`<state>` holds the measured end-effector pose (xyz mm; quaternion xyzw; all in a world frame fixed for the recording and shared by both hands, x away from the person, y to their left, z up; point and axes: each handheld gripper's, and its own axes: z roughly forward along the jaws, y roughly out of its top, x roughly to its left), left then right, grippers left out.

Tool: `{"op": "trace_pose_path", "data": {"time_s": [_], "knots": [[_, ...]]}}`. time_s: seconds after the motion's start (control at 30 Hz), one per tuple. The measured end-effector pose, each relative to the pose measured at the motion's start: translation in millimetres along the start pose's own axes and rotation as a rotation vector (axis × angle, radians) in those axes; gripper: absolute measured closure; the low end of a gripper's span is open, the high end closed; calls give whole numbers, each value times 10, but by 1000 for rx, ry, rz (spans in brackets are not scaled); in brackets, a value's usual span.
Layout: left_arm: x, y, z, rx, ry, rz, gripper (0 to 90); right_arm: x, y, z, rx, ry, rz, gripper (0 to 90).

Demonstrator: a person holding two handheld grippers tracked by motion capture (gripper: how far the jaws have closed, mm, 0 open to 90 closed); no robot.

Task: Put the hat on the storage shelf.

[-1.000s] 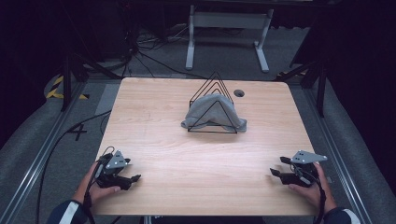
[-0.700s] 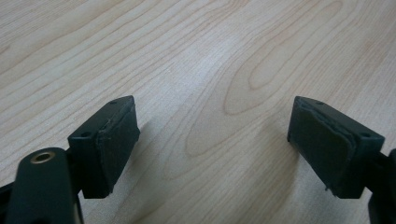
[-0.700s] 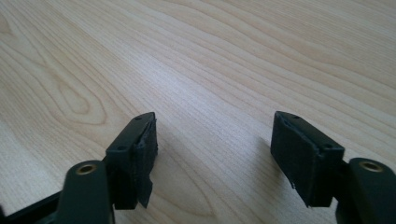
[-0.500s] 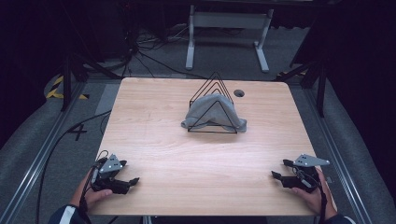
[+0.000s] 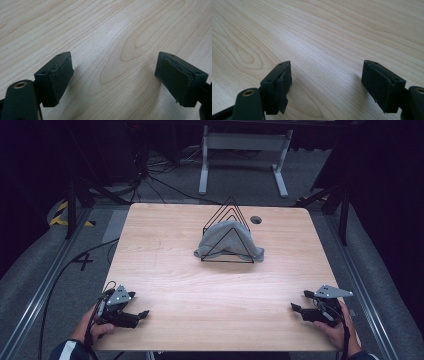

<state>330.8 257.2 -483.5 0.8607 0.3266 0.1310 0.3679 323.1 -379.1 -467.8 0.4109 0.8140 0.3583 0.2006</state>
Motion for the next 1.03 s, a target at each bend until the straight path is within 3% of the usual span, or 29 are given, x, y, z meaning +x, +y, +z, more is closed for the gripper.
{"op": "trace_pose_path", "data": {"time_s": [0.23, 0.3, 0.33, 1.03], "knots": [[8, 3, -3, 3, 5, 14, 151, -4, -1, -2, 2, -8, 8, 242], [0, 0, 1, 0, -1, 0, 151, -6, -2, -3, 2, -10, 7, 242], [8, 3, -4, 3, 5, 15, 151, -6, -2, -3, 2, -10, 7, 242], [2, 5, 5, 1, -3, 3, 144, -10, -3, -3, 2, -17, 20, 243]]}}
